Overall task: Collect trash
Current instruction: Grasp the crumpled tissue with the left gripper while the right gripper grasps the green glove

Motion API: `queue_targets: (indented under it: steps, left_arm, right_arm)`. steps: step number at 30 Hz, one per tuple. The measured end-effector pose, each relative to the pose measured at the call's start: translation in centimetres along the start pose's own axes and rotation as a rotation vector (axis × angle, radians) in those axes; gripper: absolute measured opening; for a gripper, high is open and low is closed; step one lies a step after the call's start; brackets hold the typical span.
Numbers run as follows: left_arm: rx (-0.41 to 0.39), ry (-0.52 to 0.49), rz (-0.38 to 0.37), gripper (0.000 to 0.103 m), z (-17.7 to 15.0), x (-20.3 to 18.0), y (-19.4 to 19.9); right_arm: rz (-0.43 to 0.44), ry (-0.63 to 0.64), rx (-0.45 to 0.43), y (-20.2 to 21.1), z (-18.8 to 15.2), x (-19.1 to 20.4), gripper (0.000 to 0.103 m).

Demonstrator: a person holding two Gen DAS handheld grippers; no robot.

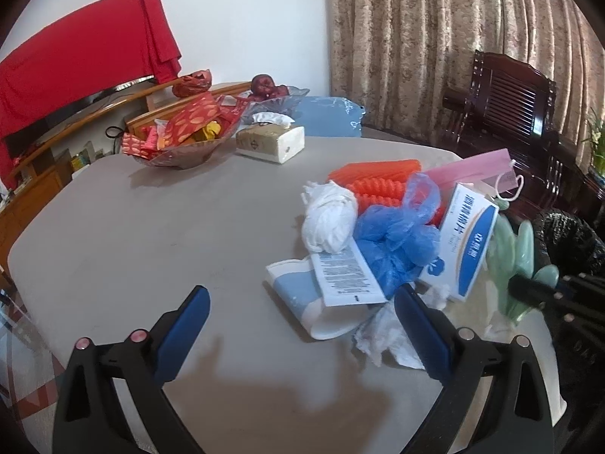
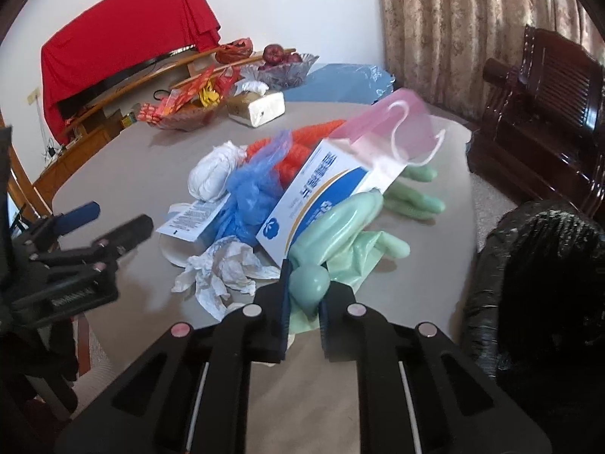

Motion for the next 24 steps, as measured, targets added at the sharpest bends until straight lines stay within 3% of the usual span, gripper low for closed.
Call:
queue_targets:
  steps: [6, 12, 18, 21, 23, 24]
  left_arm:
    - [0.011, -0.004, -0.036, 0.095, -0.7, -1.9, 0.1]
    - [0.058, -0.005, -0.074, 0.084, -2.3, -5.0, -1.1]
    - [0.103, -0.01, -0.044, 0.076, -3.5, -6.4, -3.7]
    - [0.135, 0.001, -0.062, 0.059, -4.1, -6.8, -4.7]
    - [0.165, 0.006, -0.089, 0.03, -4.5, -7.1, -5.3]
    - [0.174, 0.009, -0.093, 0.025, -4.7, -7.1, -5.4]
  right_arm:
    - [-0.019, 0.001, -0.024, 1.6, 0.0, -1.1, 0.011]
    - [-0.042, -0.009, -0.028, 2.7, -0.8, -2.2, 0.011]
    - [-0.05, -0.018, -0.03, 3.1, -1.1, -3.0, 0.011]
    - [-0.054, -0.026, -0.034, 3.3, -1.1, -3.4, 0.011]
    - [-0.056, -0.03, -0.034, 3.4, -1.0, -3.6, 0.011]
    - [-0.057, -0.031, -0.035, 3.4, -1.0, -3.6, 0.011]
Point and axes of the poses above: each gripper's, at about its wrist camera, not at the fingertips, and y roughly against the way its jaws point, x to its left, z to its top, the point moved 6 cm from there along -y, roughly the way its jaws point, and after that the axes turned 2 degrees about -x, right-handed, at the moved point
